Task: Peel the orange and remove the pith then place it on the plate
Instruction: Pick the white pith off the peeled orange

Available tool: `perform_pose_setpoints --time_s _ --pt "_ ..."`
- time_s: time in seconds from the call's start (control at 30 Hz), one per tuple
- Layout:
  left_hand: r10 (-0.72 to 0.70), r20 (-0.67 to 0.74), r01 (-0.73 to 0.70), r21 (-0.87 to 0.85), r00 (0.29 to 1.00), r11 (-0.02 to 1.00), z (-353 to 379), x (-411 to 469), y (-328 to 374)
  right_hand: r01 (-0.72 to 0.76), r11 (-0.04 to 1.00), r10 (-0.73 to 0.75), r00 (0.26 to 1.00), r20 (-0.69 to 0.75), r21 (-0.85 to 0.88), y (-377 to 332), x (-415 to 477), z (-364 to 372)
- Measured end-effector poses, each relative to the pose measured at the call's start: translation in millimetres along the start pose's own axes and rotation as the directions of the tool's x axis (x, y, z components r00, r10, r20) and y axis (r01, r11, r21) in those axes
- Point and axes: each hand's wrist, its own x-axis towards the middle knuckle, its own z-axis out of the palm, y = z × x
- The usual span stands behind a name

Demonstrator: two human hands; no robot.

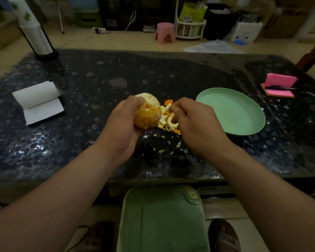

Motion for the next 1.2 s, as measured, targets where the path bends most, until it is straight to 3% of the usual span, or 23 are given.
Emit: perform_pose_setpoints --time_s 0.13,0.37,0.47,0.6,0.77,0.9,1.2 --pt "-0.048 0.006 0.048 0.006 0.999 0.999 -2 0 0 -0.052 0.985 0.074 0.989 0.131 -0.165 5 3 1" --pt "-0.084 0.004 0.084 -0.001 0.996 0.996 -4 0 -2 0.012 0.943 0.008 0.998 0.058 -0.333 6 5 9" --pt "-0.120 0.049 0.122 -0.051 0.992 0.991 -5 -1 0 0.033 0.968 -0.008 0.995 0.104 -0.250 1 4 4" --pt "-0.131 0.088 0.137 -0.058 0.987 0.989 -7 -1 1 0.050 0.972 -0.038 0.998 0.057 -0.230 -3 0 2" --pt "-0.114 0.106 0.115 -0.002 0.988 0.993 -9 3 -3 0.101 0.995 -0.101 0.995 0.012 0.014 -13 -2 -7" --pt "-0.083 0.082 0.080 0.041 0.993 0.996 -11 8 -8 0.150 0.988 -0.150 0.989 -0.008 0.028 -17 -7 -9" --pt "0.071 0.066 -0.083 0.197 0.995 0.977 -11 6 -11 0.071 0.994 -0.070 0.997 -0.017 0.082 -15 -8 -6"
